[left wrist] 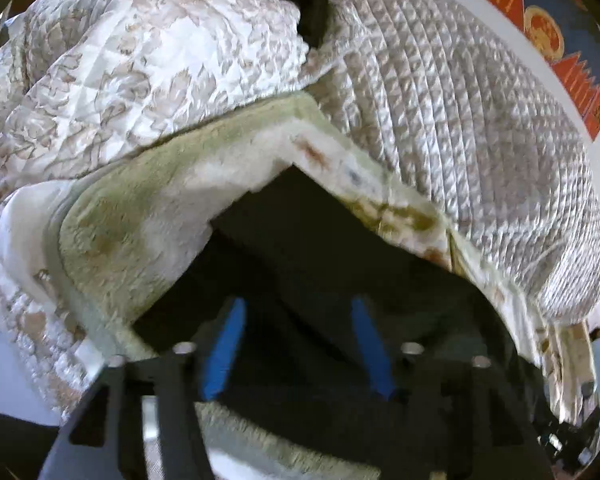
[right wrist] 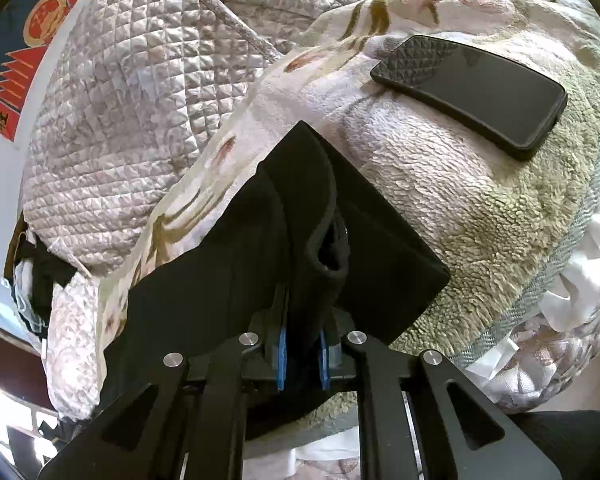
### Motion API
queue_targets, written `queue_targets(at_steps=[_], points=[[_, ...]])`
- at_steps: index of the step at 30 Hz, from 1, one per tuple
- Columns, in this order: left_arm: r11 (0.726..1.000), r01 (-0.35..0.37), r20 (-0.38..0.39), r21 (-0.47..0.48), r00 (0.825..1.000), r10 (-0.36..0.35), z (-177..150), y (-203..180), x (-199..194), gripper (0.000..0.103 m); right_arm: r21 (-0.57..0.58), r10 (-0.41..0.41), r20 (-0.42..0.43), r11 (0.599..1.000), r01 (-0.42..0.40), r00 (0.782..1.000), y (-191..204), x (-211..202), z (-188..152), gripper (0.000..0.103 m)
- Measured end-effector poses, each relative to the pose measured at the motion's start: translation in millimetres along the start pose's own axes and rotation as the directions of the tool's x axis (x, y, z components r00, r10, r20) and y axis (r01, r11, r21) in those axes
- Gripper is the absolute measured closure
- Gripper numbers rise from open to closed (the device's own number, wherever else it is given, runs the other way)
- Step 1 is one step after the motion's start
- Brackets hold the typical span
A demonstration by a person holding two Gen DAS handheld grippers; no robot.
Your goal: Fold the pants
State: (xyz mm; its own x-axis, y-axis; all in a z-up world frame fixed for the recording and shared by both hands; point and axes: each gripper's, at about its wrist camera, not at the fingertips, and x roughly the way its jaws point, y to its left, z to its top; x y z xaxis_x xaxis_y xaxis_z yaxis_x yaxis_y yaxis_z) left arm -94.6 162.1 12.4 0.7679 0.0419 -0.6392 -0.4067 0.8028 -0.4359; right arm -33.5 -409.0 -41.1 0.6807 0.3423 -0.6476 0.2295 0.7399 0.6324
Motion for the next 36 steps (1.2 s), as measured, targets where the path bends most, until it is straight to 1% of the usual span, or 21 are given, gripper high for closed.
queue_targets(at_steps=[4,5,6,7,8,9,12,16,17,19,21,23,24,25,27,29,31,32,34,35,36], points=[[0.999,-0.033,-0.015,-0.014,0.999,0.033,7.4,0.4,18.2,0.042,-0.012,-0.008,0.01,1.0,0.008,1.0,0.7,0.1,0.4,0.09],[0.999,-0.044,-0.013,-0.006,0.999,0.044,8.7,-1.1,21.7,0.048,-0.019,-0.01,0.016,1.0,0.01,1.0,1.0,-0.2,0.9,0.09],[0.998,-0.059,-0.003,0.006,0.998,0.059,9.5,-2.7,22.9,0.063,-0.022,-0.016,0.021,1.0,0.017,1.0,1.9,0.1,1.5,0.09],[0.996,-0.085,0.008,0.02,0.996,0.085,11.3,-5.6,24.4,0.072,-0.024,-0.024,0.028,0.999,0.024,0.999,2.9,0.6,2.2,0.09],[0.995,-0.095,0.017,0.029,0.995,0.095,12.4,-6.2,24.4,0.089,-0.029,-0.033,0.034,0.999,0.033,0.999,2.9,1.3,3.5,0.09],[0.993,-0.109,0.027,0.038,0.994,0.108,15.2,-7.3,24.3,0.099,-0.032,-0.036,0.034,0.999,0.038,0.999,3.9,2.2,4.7,0.092],[0.994,-0.1,0.043,0.049,0.994,0.098,22.8,-10.9,16.8,0.099,-0.037,-0.02,0.036,0.999,0.022,0.999,8.2,0.6,9.3,0.093],[0.996,-0.043,0.121,0.083,0.992,0.032,32.4,-27.3,-26.2,0.099,-0.042,0.078,0.068,0.996,-0.076,0.995,21.5,-29.6,17.0,0.094],[0.992,-0.047,0.145,0.113,0.989,0.031,31.3,-33.1,-39.4,0.099,-0.048,0.08,0.073,0.996,-0.076,0.994,24.5,-34.2,17.4,0.094],[0.986,-0.073,0.168,0.152,0.985,0.047,25.0,-35.5,-53.1,0.099,-0.049,0.028,0.067,0.998,-0.025,0.997,20.7,-36.6,16.8,0.094],[0.987,-0.086,0.122,0.139,0.99,0.07,15.8,-24.2,-49.0,0.099,0.005,-0.036,0.018,0.999,0.036,0.999,1.0,-24.4,14.5,0.095],[0.986,-0.124,0.039,0.111,0.992,0.12,2.4,-8.7,-33.1,0.099,0.03,-0.075,-0.039,0.997,0.076,0.996,-11.7,-10.4,8.0,0.095],[0.986,-0.136,-0.003,0.097,0.991,0.137,-5.1,-0.9,-25.6,0.099,0.027,-0.083,-0.043,0.996,0.084,0.996,-12.3,-8.3,5.8,0.095],[0.985,-0.143,-0.023,0.091,0.989,0.146,-9.6,3.4,-21.9,0.099,0.02,-0.091,-0.04,0.996,0.092,0.995,-10.9,-7.9,4.8,0.095],[0.984,-0.155,-0.036,0.093,0.987,0.159,-14.3,7.7,-20.8,0.099,0.004,-0.094,-0.02,0.996,0.094,0.995,-4.3,-13.7,5.8,0.095],[0.985,-0.143,-0.023,0.092,0.989,0.145,-12.9,7.0,-25.5,0.099,-0.014,-0.088,-0.001,0.996,0.088,0.996,1.5,-21.6,7.9,0.094],[0.983,-0.143,-0.006,0.115,0.99,0.144,-12.6,3.6,-29.2,0.099,-0.029,-0.105,-0.008,0.994,0.105,0.994,1.9,-20.3,6.7,0.094],[0.98,-0.153,-0.013,0.126,0.988,0.156,-13.3,3.1,-26.9,0.099,-0.022,-0.123,-0.022,0.992,0.122,0.992,-1.9,-16.2,5.7,0.094],[0.975,-0.179,-0.063,0.131,0.98,0.189,-16.2,7.1,-18.2,0.098,0.01,-0.125,-0.04,0.992,0.126,0.991,-9.0,-12.5,2.8,0.093],[0.975,-0.186,-0.075,0.123,0.978,0.196,-16.4,9.3,-18.6,0.096,0.005,-0.126,-0.029,0.992,0.126,0.992,-8.2,-16.8,1.0,0.092],[0.973,-0.199,-0.072,0.121,0.975,0.208,-16.1,11.3,-21.9,0.093,-0.005,-0.136,-0.013,0.991,0.136,0.991,-5.5,-21.0,0.5,0.086]])
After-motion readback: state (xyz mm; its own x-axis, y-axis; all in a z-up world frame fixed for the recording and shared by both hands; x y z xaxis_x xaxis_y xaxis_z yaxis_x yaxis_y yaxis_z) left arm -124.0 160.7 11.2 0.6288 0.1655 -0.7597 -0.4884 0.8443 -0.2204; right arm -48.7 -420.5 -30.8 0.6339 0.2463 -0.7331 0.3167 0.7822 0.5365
